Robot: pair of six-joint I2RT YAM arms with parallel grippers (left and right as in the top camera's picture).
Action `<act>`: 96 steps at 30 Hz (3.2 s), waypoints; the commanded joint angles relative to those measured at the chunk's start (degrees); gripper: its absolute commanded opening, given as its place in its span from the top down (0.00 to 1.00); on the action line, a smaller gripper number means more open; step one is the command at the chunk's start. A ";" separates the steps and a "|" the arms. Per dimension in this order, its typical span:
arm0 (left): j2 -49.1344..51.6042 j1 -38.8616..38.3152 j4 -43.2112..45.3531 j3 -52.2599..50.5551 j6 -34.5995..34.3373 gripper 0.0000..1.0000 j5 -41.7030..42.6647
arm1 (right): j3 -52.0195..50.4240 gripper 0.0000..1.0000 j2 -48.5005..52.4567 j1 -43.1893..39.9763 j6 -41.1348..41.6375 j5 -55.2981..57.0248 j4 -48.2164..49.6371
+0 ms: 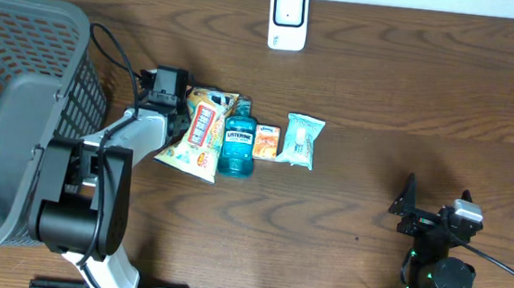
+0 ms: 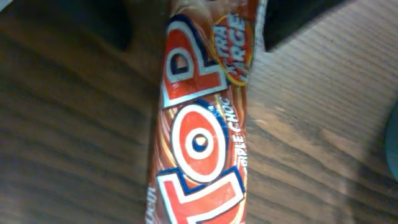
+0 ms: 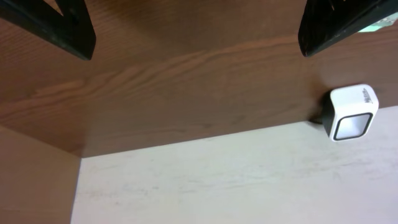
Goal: Scan the item barcode
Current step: 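Grasp the brown Top chocolate bar with the left gripper, then carry the chocolate bar and set it right of the wipes, then withdraw the left gripper back to the basket side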
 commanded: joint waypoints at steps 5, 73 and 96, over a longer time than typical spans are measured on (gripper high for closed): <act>0.42 0.04 -1.38 -0.31 3.32 0.93 0.39 | -0.09 0.01 -0.24 0.46 -0.79 -0.13 -0.13; 2.47 -43.65 27.52 4.00 -21.00 0.08 11.52 | -0.09 0.01 -0.24 0.46 -0.76 -0.15 -0.13; -28.83 -30.62 12.48 19.54 27.36 0.02 -8.57 | -0.09 0.01 -0.24 0.46 -0.76 -0.15 -0.13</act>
